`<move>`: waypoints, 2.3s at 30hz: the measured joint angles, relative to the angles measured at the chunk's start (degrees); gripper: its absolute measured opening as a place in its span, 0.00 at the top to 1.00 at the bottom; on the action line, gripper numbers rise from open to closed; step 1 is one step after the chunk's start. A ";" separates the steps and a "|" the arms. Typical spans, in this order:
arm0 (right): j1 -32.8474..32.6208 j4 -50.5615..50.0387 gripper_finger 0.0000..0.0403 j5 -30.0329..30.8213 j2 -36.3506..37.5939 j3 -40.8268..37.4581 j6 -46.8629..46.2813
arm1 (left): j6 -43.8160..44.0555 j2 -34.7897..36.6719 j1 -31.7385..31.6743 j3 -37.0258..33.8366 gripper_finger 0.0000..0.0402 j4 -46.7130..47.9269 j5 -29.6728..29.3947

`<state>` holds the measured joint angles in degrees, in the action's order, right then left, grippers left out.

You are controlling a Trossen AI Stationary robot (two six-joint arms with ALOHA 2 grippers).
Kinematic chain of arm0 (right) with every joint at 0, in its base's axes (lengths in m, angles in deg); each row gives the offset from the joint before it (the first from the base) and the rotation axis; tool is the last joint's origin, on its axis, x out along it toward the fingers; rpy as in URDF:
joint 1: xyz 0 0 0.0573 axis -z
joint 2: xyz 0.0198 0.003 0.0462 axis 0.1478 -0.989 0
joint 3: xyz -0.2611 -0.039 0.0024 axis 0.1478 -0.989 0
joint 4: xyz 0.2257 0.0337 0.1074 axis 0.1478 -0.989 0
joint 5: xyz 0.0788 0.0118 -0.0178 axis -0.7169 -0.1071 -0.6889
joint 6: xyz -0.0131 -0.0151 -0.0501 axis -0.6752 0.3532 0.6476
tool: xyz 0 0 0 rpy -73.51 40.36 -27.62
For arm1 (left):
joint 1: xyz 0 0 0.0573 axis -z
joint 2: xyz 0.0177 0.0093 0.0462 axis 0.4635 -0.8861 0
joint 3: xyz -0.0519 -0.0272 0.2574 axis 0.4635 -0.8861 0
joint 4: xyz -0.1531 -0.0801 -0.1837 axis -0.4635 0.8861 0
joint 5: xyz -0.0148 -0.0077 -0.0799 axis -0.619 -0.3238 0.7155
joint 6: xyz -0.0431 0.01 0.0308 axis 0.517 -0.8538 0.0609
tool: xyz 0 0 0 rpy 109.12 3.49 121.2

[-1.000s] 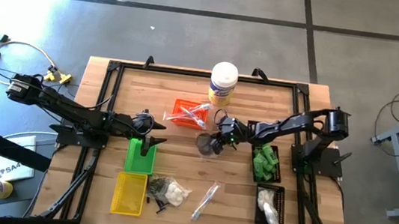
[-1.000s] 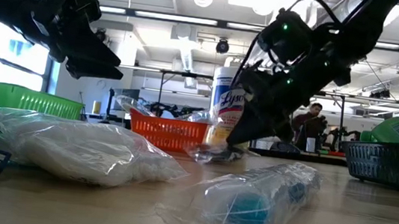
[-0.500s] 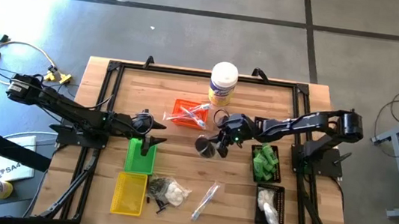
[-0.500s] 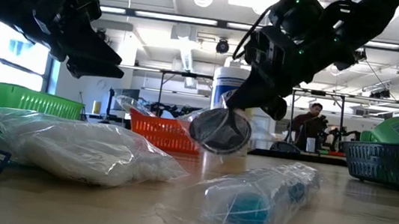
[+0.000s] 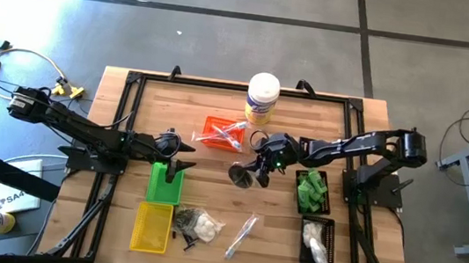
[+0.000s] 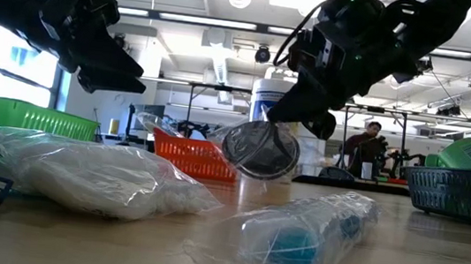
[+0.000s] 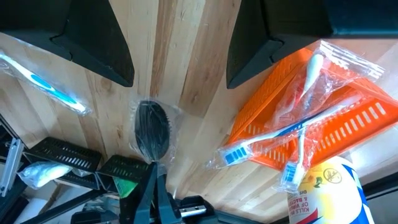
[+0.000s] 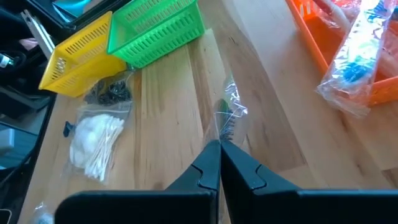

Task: Pick & Place Travel size toiletries
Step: Put the black hairbrush into the green bin

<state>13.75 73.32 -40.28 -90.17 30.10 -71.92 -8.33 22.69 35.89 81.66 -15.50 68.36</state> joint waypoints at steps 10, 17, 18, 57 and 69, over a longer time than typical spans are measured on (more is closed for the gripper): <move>0.00 0.03 1.00 0.08 -0.02 0.00 0.02 | -0.03 -0.01 0.00 0.00 0.38 -0.02 0.02; 0.00 0.04 1.00 0.08 -0.04 0.00 0.04 | -0.57 0.00 0.00 0.00 0.38 -0.04 0.02; 0.00 0.05 1.00 0.08 -0.04 0.00 0.04 | -0.56 0.00 0.00 0.00 0.38 -0.04 0.02; -1.67 16.65 1.00 -1.39 -0.04 0.00 7.91 | 8.72 0.00 0.00 0.00 0.38 -0.43 0.09; -2.18 25.39 1.00 1.28 -0.04 0.00 10.99 | 3.74 -0.01 0.00 -0.02 0.38 -6.85 0.07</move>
<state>11.57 98.71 -39.00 -90.21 30.10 -60.94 -4.58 22.68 35.89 81.64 -22.35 68.42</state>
